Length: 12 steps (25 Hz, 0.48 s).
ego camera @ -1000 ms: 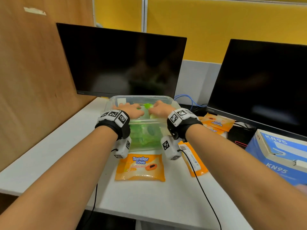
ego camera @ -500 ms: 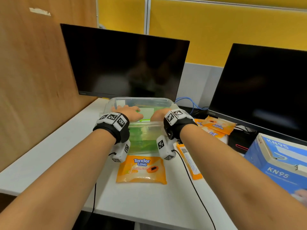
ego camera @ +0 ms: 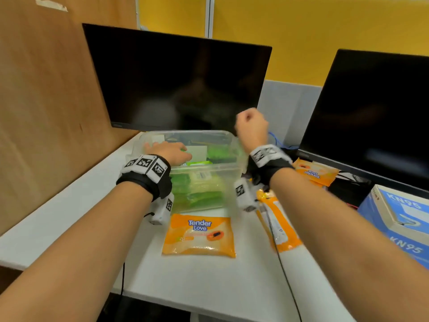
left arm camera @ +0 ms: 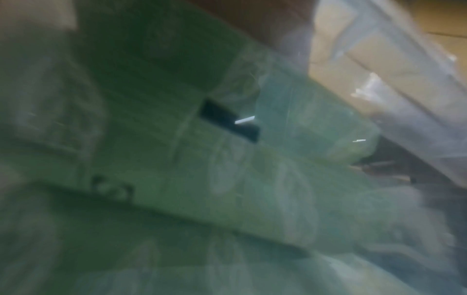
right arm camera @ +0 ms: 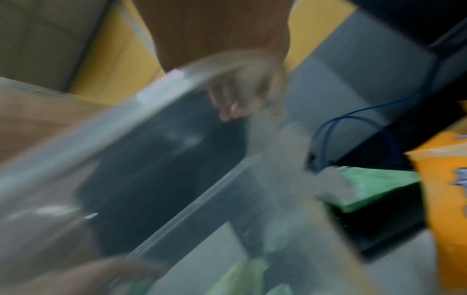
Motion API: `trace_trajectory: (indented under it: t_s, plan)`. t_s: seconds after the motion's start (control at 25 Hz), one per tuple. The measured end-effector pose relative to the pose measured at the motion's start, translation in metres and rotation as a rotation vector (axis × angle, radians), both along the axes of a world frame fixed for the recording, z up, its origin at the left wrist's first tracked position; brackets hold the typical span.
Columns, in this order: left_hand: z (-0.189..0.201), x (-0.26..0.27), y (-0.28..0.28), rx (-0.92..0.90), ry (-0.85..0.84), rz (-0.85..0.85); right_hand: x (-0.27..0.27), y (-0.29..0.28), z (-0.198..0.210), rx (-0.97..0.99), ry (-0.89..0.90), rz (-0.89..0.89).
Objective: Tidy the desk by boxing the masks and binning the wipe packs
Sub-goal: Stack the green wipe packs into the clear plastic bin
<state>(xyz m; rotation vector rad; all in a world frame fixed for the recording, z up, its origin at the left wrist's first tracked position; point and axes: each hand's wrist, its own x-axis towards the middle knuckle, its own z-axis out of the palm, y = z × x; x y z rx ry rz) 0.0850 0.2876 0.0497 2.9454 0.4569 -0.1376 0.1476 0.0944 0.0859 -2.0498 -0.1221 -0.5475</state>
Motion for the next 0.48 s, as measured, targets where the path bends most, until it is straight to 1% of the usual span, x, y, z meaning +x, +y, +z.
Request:
trace_trajectory:
  t_s: [0.04, 0.08, 0.12, 0.16, 0.24, 0.32, 0.4, 0.48]
  plan:
    - [0.002, 0.0, 0.0, 0.007, -0.006, -0.006, 0.014, -0.017, -0.004, -0.009, 0.05, -0.064]
    - [0.003, -0.001, -0.002, 0.004, -0.006, -0.011, 0.023, -0.029, -0.013, -0.126, 0.154, -0.102]
    - [0.003, -0.002, -0.003, 0.0, -0.013, -0.01, 0.032, -0.038, -0.023, -0.258, 0.259, -0.074]
    - [0.003, -0.002, -0.005, 0.007, -0.022, -0.004, 0.041, -0.041, -0.034, -0.391, 0.349, -0.001]
    - [0.004, -0.001, -0.003, 0.003, -0.03, 0.003, 0.053, -0.041, -0.056, -0.549, 0.465, 0.124]
    - [0.002, 0.002, 0.001, -0.013, -0.035, -0.013, 0.059, -0.037, -0.066, -0.667, 0.493, 0.167]
    - [0.0, 0.006, 0.003, -0.027, -0.039, -0.025, 0.047, -0.033, -0.06, -0.782, 0.497, 0.181]
    - [-0.001, 0.008, 0.006, -0.037, -0.037, -0.029, 0.027, -0.037, -0.054, -0.828, 0.478, 0.167]
